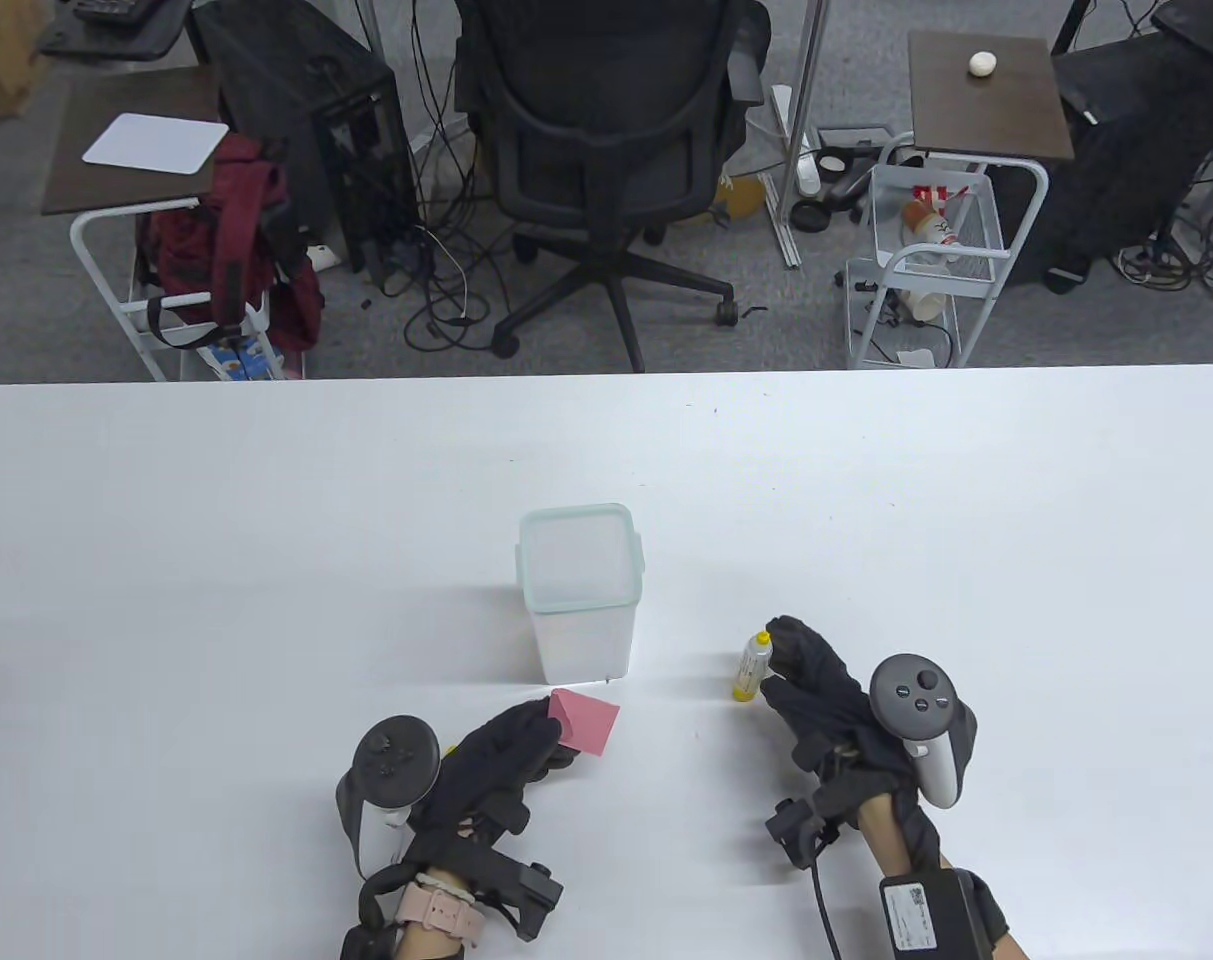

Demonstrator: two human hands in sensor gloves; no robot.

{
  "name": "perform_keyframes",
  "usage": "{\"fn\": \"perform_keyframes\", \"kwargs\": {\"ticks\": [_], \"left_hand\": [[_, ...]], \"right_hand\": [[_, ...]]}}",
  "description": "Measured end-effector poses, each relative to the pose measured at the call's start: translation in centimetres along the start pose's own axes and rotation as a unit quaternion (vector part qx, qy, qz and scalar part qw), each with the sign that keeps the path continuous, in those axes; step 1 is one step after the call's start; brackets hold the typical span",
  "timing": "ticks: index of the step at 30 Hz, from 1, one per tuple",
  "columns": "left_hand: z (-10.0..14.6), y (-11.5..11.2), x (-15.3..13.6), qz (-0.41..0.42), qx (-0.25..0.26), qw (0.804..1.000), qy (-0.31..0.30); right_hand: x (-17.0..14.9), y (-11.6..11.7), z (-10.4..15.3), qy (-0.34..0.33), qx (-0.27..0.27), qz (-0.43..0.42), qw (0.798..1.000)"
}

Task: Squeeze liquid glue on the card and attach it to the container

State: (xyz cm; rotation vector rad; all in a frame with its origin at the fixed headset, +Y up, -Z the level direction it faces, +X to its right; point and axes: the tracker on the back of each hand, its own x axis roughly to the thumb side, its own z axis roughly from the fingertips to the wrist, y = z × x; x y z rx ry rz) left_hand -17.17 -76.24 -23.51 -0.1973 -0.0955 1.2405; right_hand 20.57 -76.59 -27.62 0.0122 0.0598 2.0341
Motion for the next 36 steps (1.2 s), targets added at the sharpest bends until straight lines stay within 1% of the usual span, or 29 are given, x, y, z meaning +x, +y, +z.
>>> {"fn": "perform_keyframes", "kwargs": {"ticks": [1,3,5,7,11,13,15,17,19,20,22,23,25,26,27,28,30,33,36], "left_hand": [[0.0,0.0,0.0,0.000,0.000,1.000,0.000],[0.1,0.0,0.0,0.000,0.001,1.000,-0.002],[0.2,0.0,0.1,-0.003,0.002,1.000,-0.006],[0.3,-0.1,0.3,-0.012,0.005,1.000,-0.013],[0.7,-0.2,1.3,-0.023,0.017,0.999,-0.042],[0.9,0.2,3.1,-0.035,0.034,0.995,-0.084],[1.1,0.9,5.2,-0.052,0.067,0.989,-0.122],[1.0,1.8,7.8,-0.083,0.102,0.981,-0.145],[0.6,2.7,10.7,-0.150,0.125,0.968,-0.160],[0.3,3.0,12.2,-0.195,0.142,0.958,-0.157],[-0.8,3.4,14.9,-0.301,0.166,0.932,-0.116],[-1.2,3.4,15.5,-0.330,0.168,0.923,-0.108],[-2.6,3.2,16.8,-0.412,0.190,0.886,-0.094],[-3.3,3.1,17.1,-0.441,0.195,0.871,-0.095],[-4.0,3.0,17.4,-0.472,0.193,0.855,-0.093],[-4.8,2.8,17.5,-0.491,0.188,0.846,-0.085],[-6.2,2.3,17.4,-0.508,0.170,0.842,-0.073],[-7.7,1.8,17.1,-0.532,0.141,0.832,-0.072],[-8.3,1.5,16.6,-0.559,0.104,0.819,-0.077]], "right_hand": [[0.0,-0.3,0.3,0.000,-0.011,0.008,1.000],[-0.1,-1.1,1.2,0.005,-0.051,0.033,0.998],[-0.4,-1.6,2.2,-0.003,-0.069,0.062,0.996],[-1.0,-1.7,3.0,-0.008,-0.077,0.079,0.994],[-1.2,-1.8,3.6,-0.010,-0.077,0.076,0.994],[-1.0,-2.0,3.7,-0.015,-0.085,0.067,0.994],[-0.9,-2.1,3.9,-0.019,-0.091,0.063,0.994],[-0.9,-2.1,3.9,-0.020,-0.091,0.061,0.994],[-0.9,-2.1,4.0,-0.020,-0.091,0.056,0.994],[-0.9,-2.1,4.0,-0.020,-0.092,0.053,0.994],[-0.8,-2.2,4.0,-0.020,-0.094,0.051,0.994],[-0.8,-2.2,4.0,-0.020,-0.095,0.050,0.994],[-0.8,-2.3,3.9,-0.019,-0.096,0.049,0.994],[-0.9,-2.4,3.9,-0.017,-0.096,0.047,0.994],[-1.0,-2.4,3.8,-0.015,-0.097,0.045,0.994],[-1.0,-2.4,3.8,-0.013,-0.097,0.044,0.994],[-1.1,-2.5,3.7,-0.011,-0.097,0.042,0.994],[-1.1,-2.6,3.6,-0.010,-0.100,0.041,0.994],[-1.0,-2.7,3.5,-0.010,-0.101,0.041,0.994]]}}
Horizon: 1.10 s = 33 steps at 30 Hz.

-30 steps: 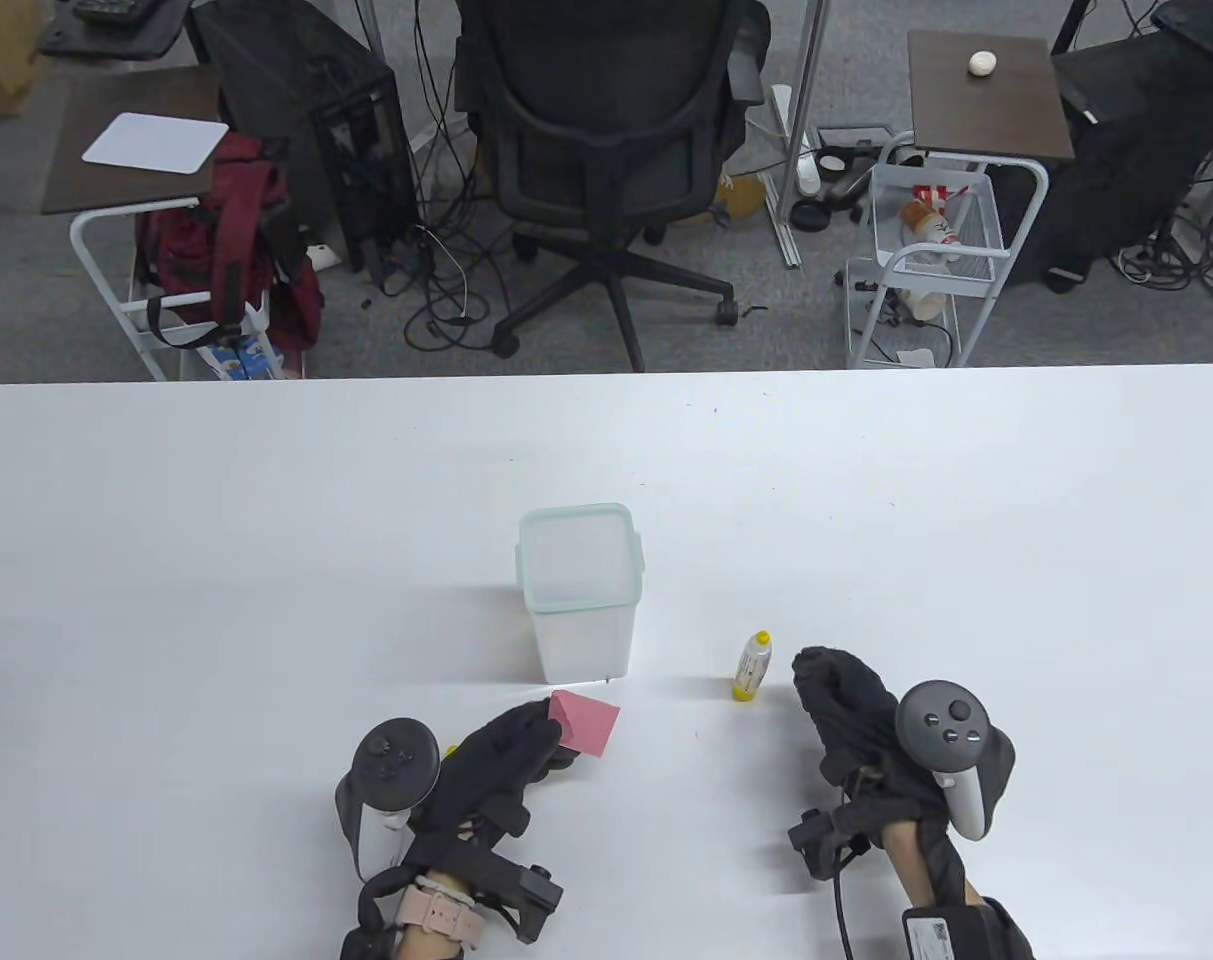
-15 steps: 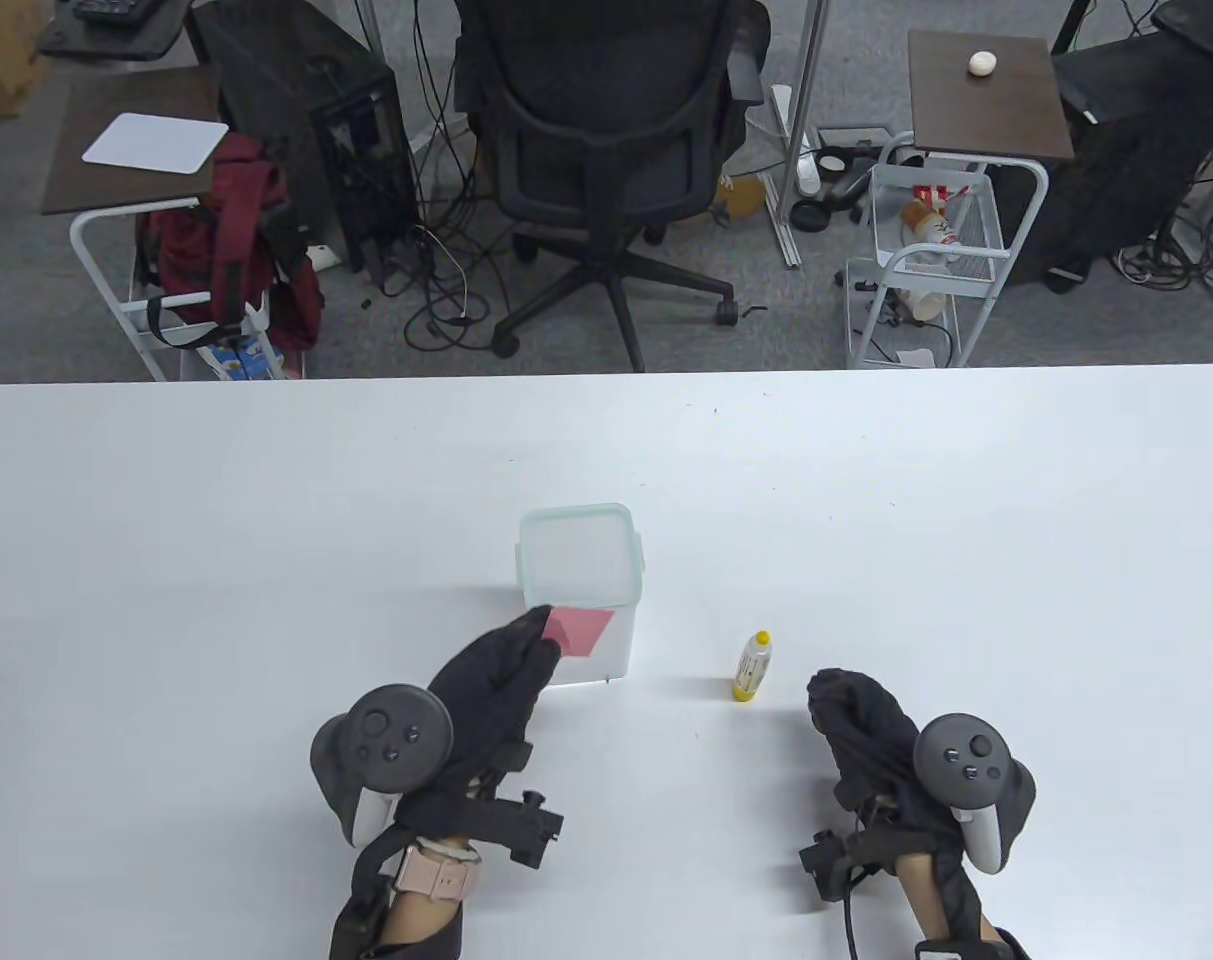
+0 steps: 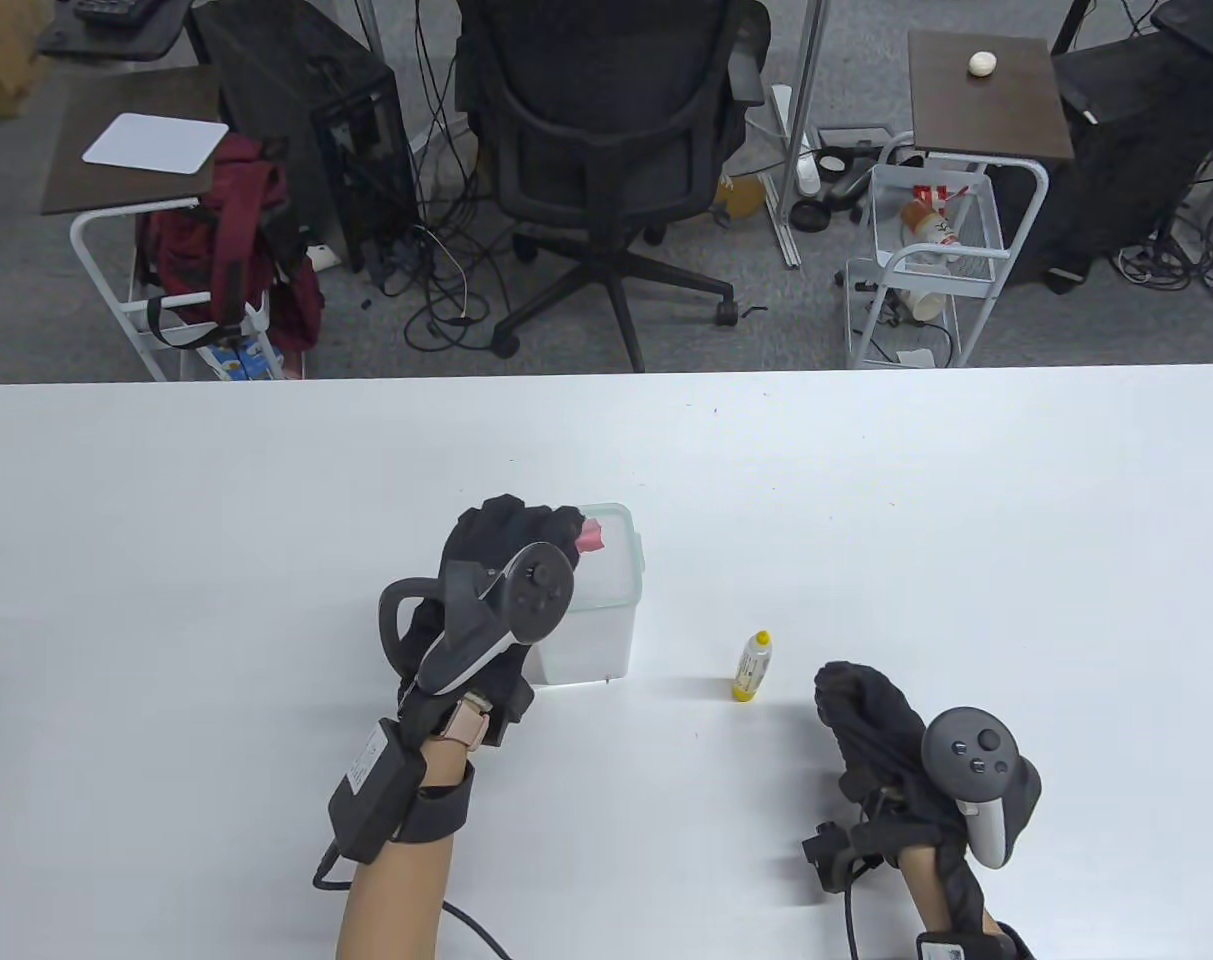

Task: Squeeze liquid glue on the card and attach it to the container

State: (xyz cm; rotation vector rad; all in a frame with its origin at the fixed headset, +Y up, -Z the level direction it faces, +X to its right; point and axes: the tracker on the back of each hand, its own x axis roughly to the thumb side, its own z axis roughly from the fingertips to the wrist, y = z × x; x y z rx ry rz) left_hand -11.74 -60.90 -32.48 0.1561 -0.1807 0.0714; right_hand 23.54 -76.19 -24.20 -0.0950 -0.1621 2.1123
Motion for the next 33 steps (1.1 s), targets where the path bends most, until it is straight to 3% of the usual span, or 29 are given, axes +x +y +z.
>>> {"fn": "perform_keyframes", "kwargs": {"ticks": [8,16,24,29,33], "left_hand": [[0.0,-0.2,-0.8,0.018,-0.043,0.998,-0.030],[-0.1,-0.8,-0.7,-0.016,-0.026,0.999,-0.043],[-0.1,-1.1,-1.5,0.017,-0.018,0.998,-0.059],[-0.1,-1.5,-2.4,0.049,0.001,0.996,-0.072],[-0.1,-1.8,-2.7,0.063,0.013,0.995,-0.079]], "right_hand": [[0.2,0.1,-0.3,0.004,0.000,-0.009,1.000],[0.4,0.4,-0.4,0.013,-0.005,-0.013,1.000],[1.6,0.0,-0.2,-0.006,-0.028,-0.017,0.999],[5.7,-1.5,-0.1,-0.092,-0.057,0.000,0.994],[12.1,-0.8,-0.8,-0.192,-0.034,0.025,0.981]]}}
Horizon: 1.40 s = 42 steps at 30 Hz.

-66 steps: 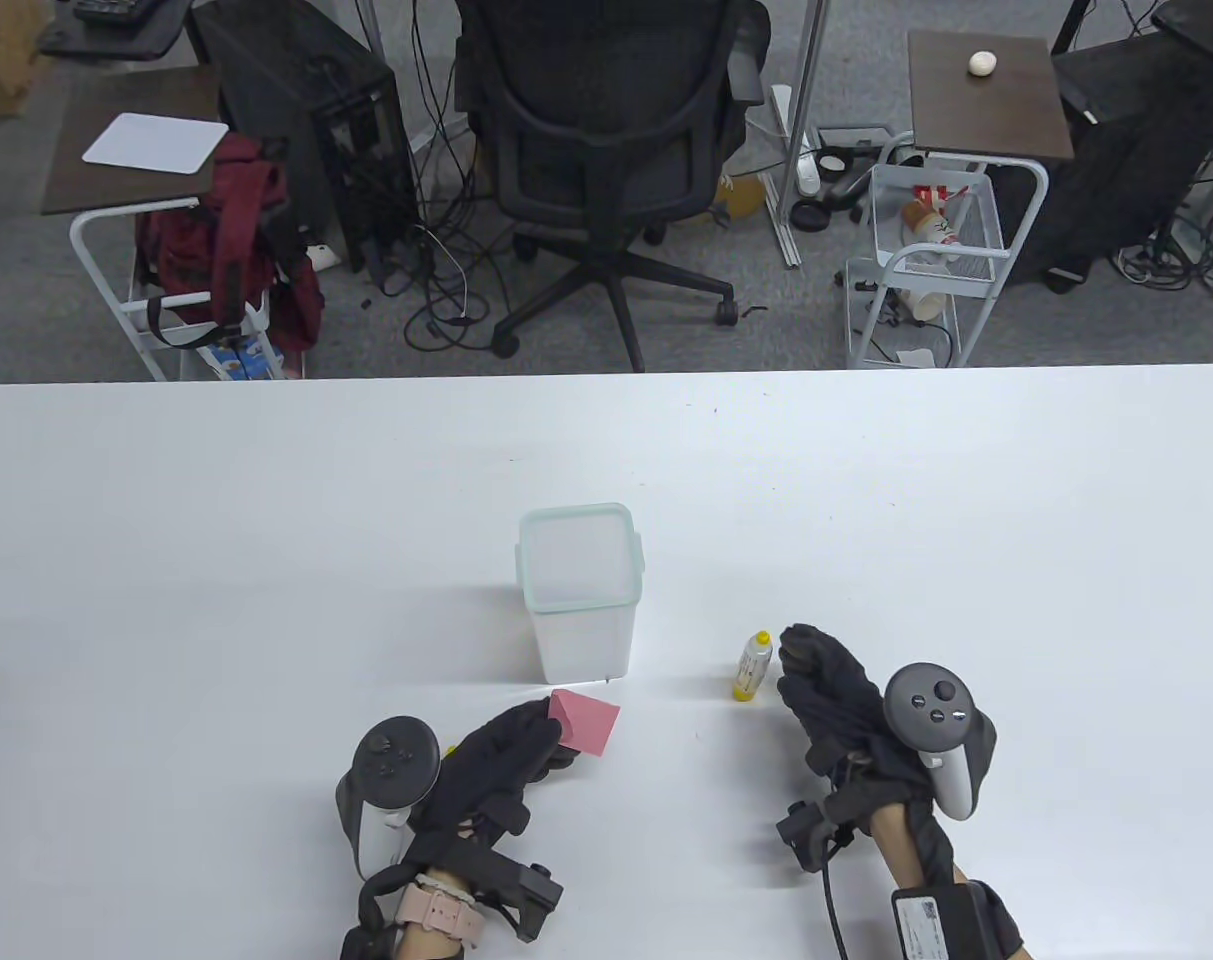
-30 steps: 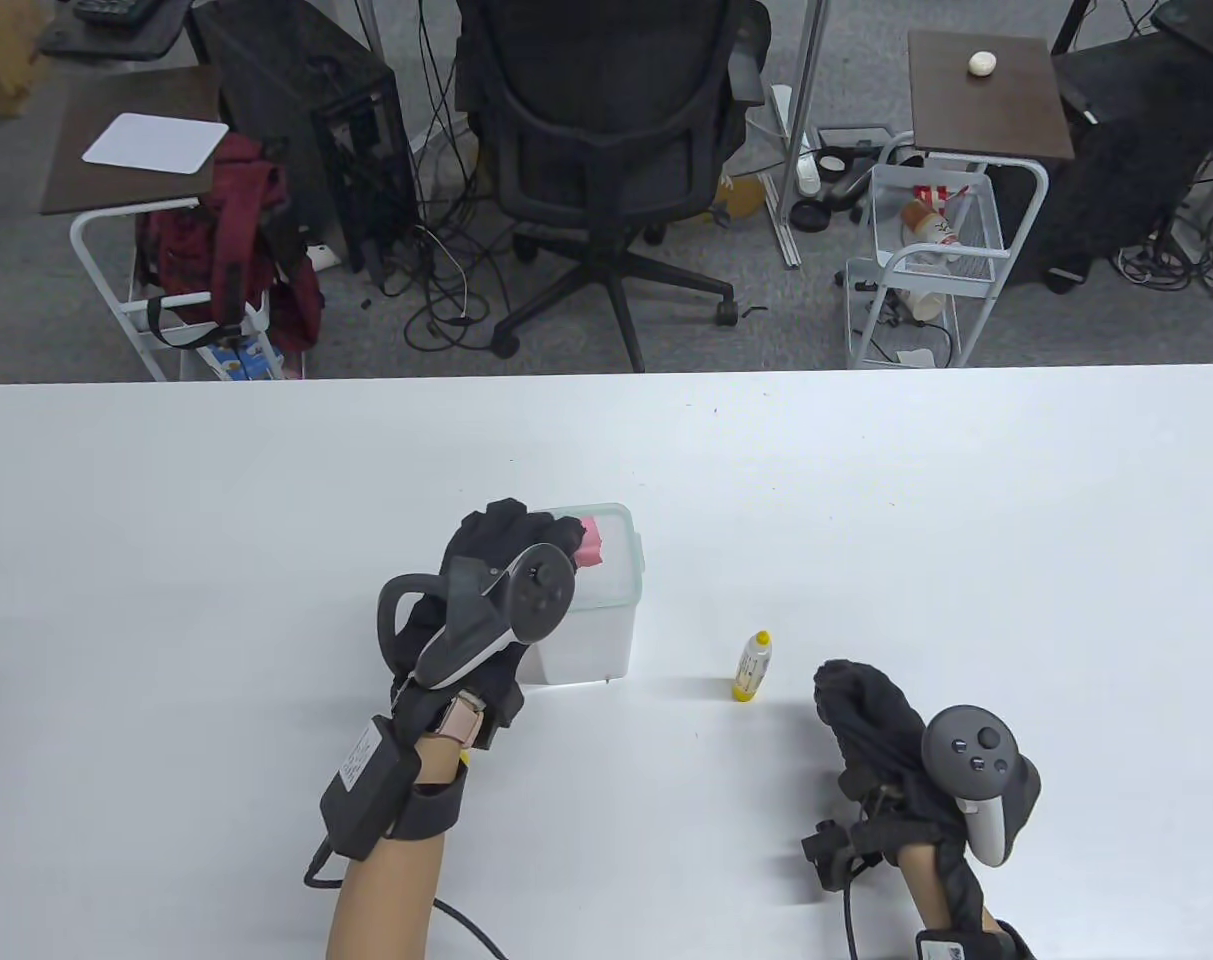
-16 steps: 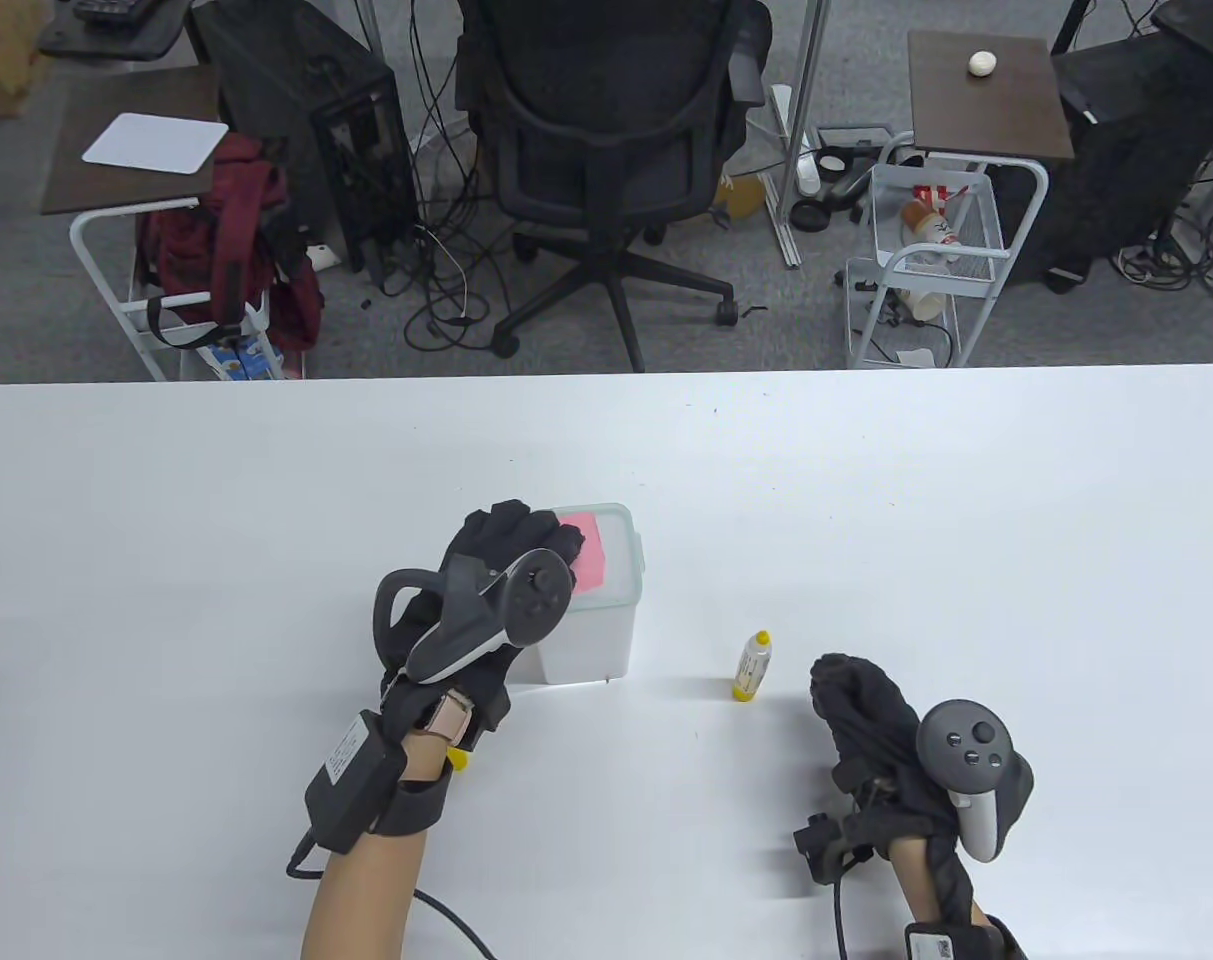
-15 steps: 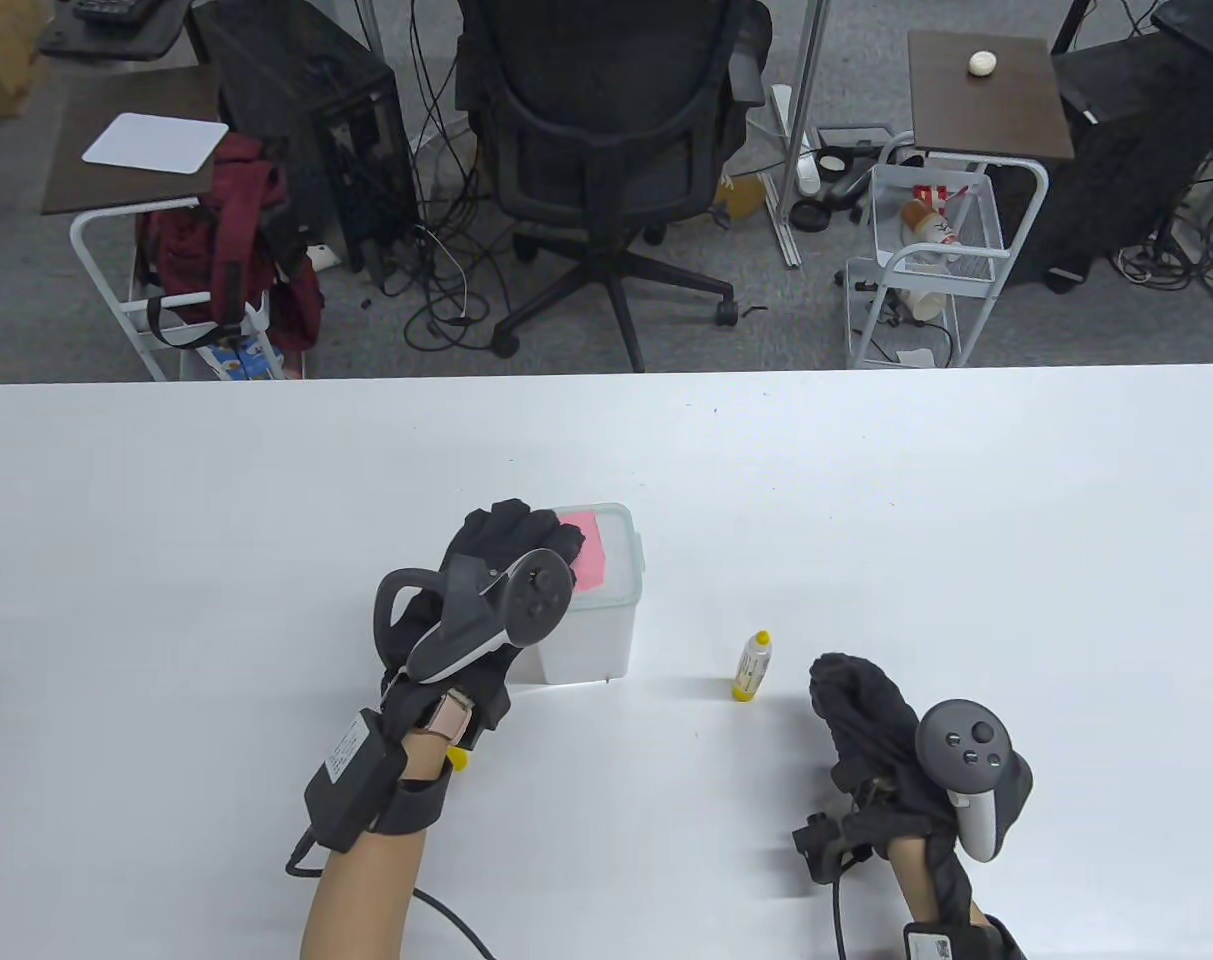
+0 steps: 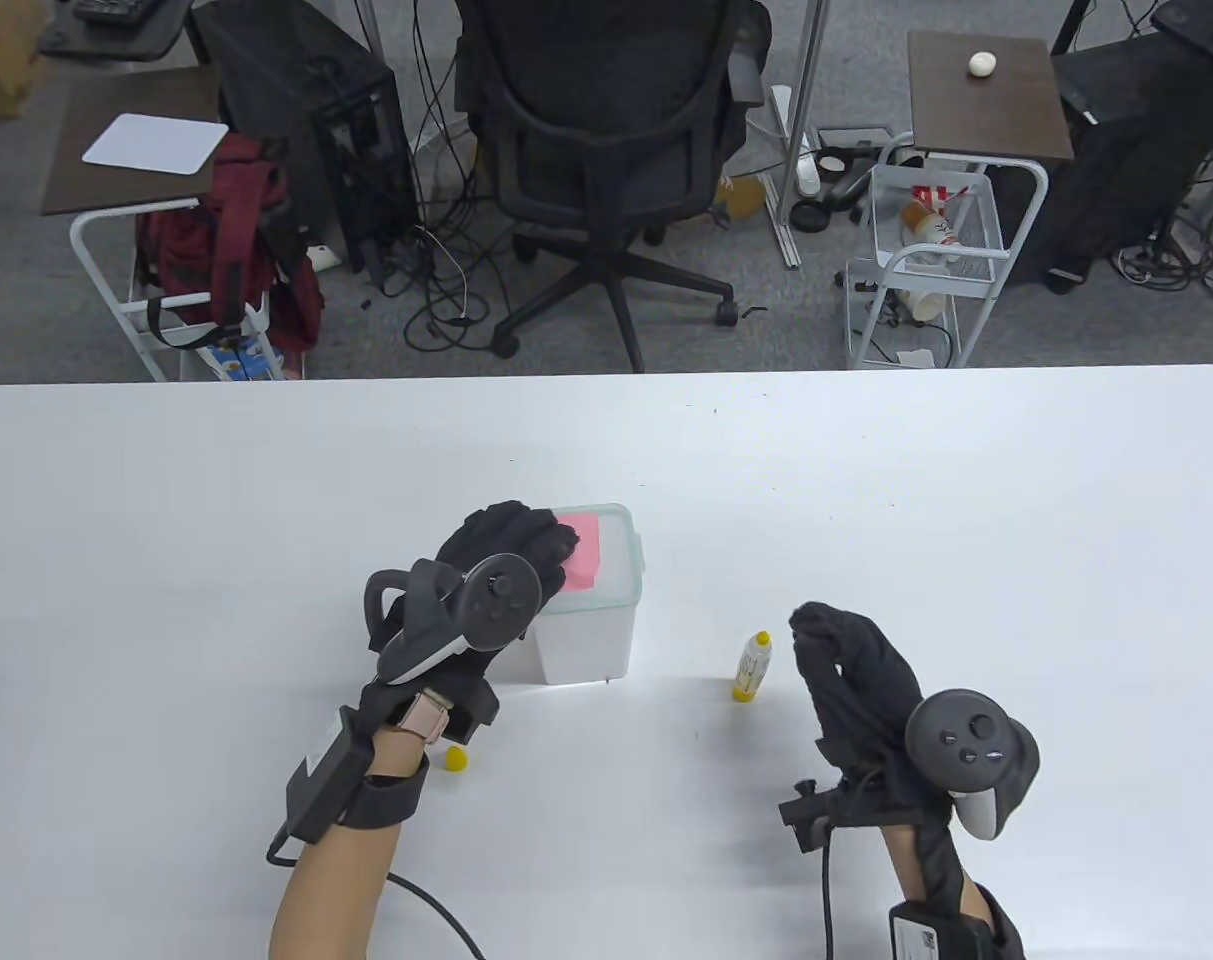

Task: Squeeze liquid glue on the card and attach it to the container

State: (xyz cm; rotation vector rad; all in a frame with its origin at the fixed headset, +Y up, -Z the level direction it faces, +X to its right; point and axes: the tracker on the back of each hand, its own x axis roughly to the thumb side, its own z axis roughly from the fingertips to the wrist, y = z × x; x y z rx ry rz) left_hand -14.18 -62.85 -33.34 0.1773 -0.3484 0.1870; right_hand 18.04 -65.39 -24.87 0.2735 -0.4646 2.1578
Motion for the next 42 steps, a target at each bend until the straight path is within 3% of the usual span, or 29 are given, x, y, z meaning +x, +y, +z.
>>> {"fn": "perform_keyframes", "kwargs": {"ticks": [3,7,13,16,23,28,36,42], "left_hand": [[0.1,-0.2,-0.2,0.005,0.002,1.000,-0.006],[0.1,-0.3,-0.8,0.029,-0.004,0.999,-0.013],[0.2,-0.4,-0.7,0.022,-0.002,0.999,-0.025],[0.2,-0.5,-0.9,0.032,0.000,0.999,-0.031],[0.2,-0.7,-1.4,0.055,0.000,0.998,-0.044],[0.2,-0.6,-1.0,0.027,-0.003,0.999,-0.045],[0.3,-0.7,-1.1,0.047,0.000,0.998,-0.043],[0.3,-1.1,-1.8,0.093,0.004,0.995,-0.045]], "right_hand": [[3.7,1.6,-2.7,-0.061,0.033,0.042,0.997],[7.5,6.1,-6.9,-0.120,0.097,0.135,0.979],[8.1,11.7,-11.0,-0.121,0.158,0.269,0.942],[7.7,13.2,-11.3,-0.125,0.173,0.313,0.925],[7.5,13.1,-11.1,-0.151,0.169,0.313,0.922],[7.8,12.9,-10.7,-0.171,0.175,0.301,0.922],[8.4,11.9,-9.3,-0.223,0.203,0.295,0.907],[7.8,11.8,-10.1,-0.204,0.215,0.252,0.921]]}}
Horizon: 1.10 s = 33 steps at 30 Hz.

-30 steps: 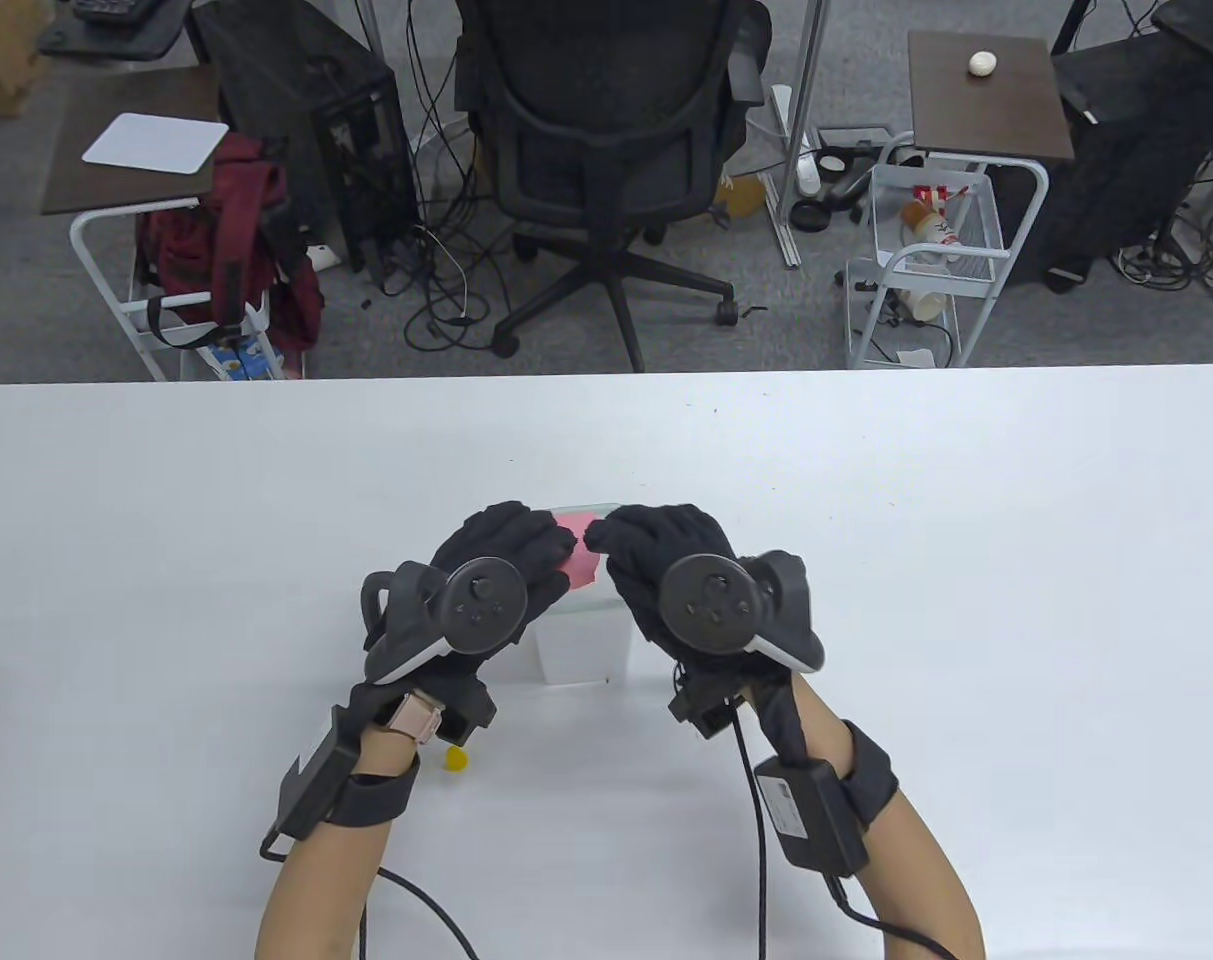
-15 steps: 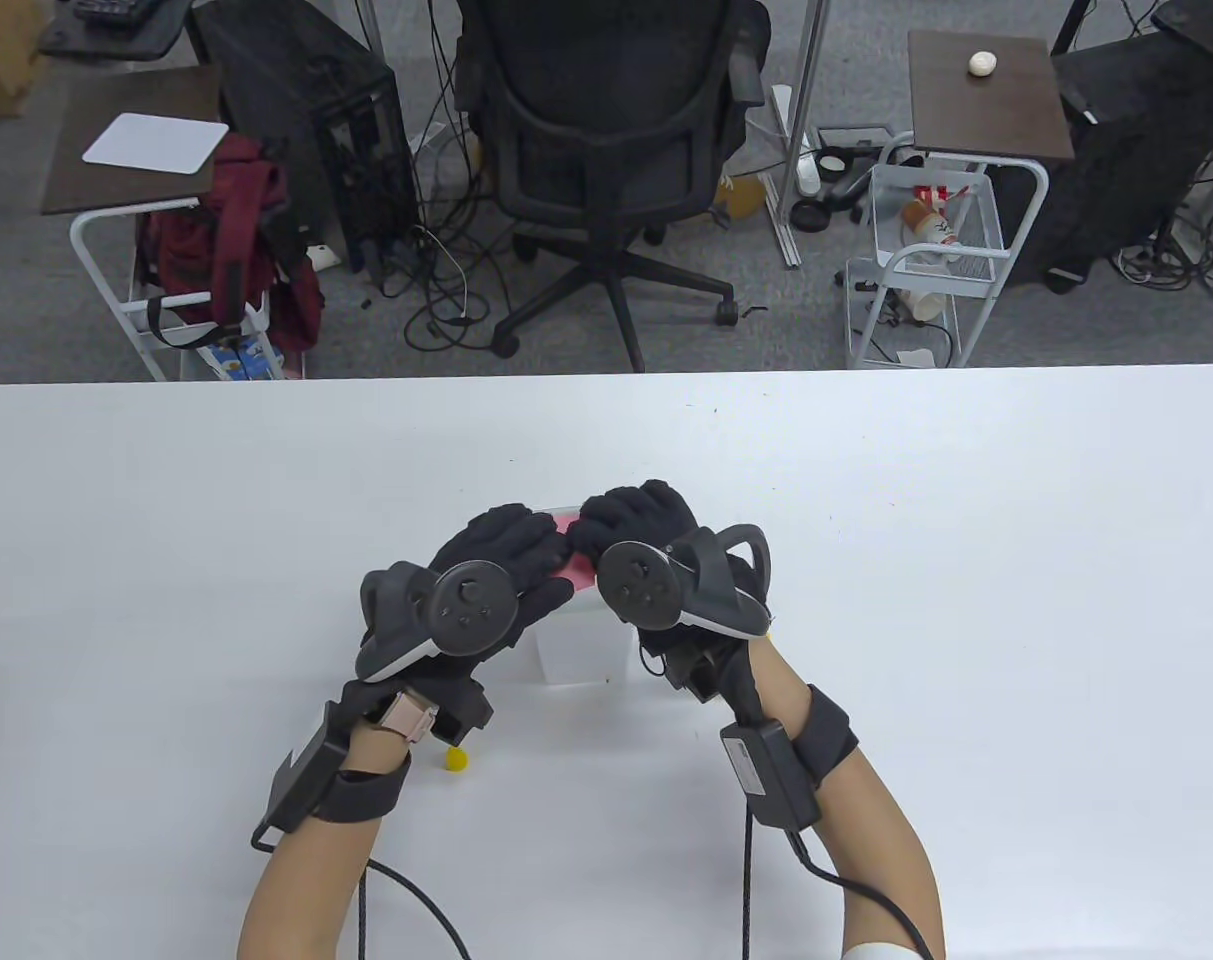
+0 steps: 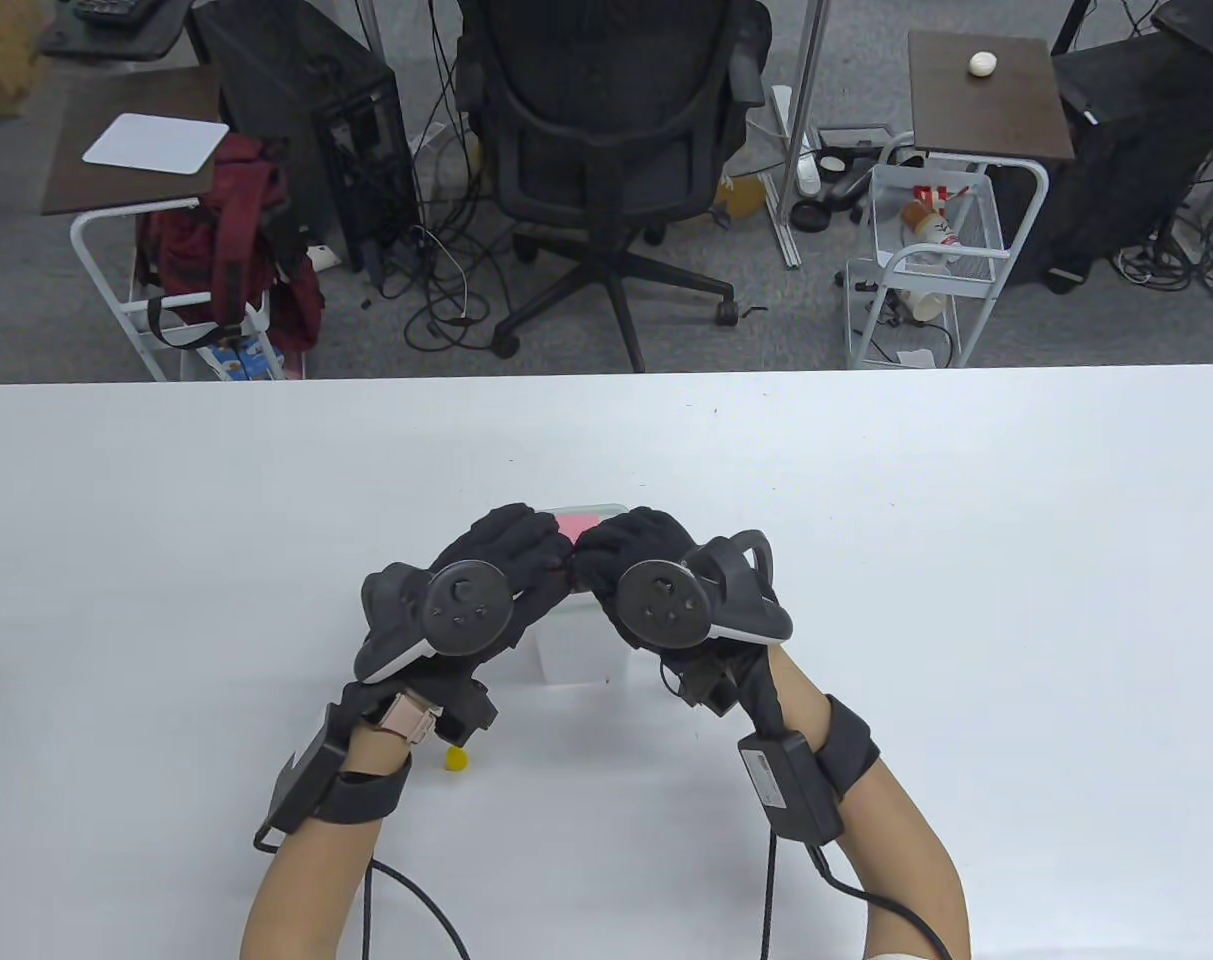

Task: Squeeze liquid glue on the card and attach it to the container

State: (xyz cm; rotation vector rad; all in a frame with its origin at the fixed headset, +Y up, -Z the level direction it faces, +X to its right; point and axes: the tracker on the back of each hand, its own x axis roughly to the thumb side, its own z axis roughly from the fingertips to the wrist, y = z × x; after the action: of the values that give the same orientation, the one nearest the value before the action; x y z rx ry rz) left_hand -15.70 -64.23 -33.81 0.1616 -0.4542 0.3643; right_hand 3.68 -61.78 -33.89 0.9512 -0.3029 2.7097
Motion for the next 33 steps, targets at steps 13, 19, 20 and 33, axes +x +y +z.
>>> {"fn": "perform_keyframes", "kwargs": {"ticks": [13,19,20,33], "left_hand": [[-0.1,0.2,0.2,-0.009,-0.004,1.000,0.001],[-0.1,0.2,0.3,-0.007,-0.004,1.000,0.006],[-0.1,0.2,0.3,-0.008,-0.004,1.000,0.006],[-0.2,0.2,0.3,-0.007,-0.007,1.000,0.011]], "right_hand": [[-0.1,0.5,-2.0,0.056,-0.009,0.092,0.994],[1.2,-0.3,-0.1,-0.016,-0.006,0.077,0.997],[1.4,-0.3,0.2,-0.023,-0.006,0.076,0.997],[0.5,0.8,-2.0,0.061,-0.009,0.131,0.989]]}}
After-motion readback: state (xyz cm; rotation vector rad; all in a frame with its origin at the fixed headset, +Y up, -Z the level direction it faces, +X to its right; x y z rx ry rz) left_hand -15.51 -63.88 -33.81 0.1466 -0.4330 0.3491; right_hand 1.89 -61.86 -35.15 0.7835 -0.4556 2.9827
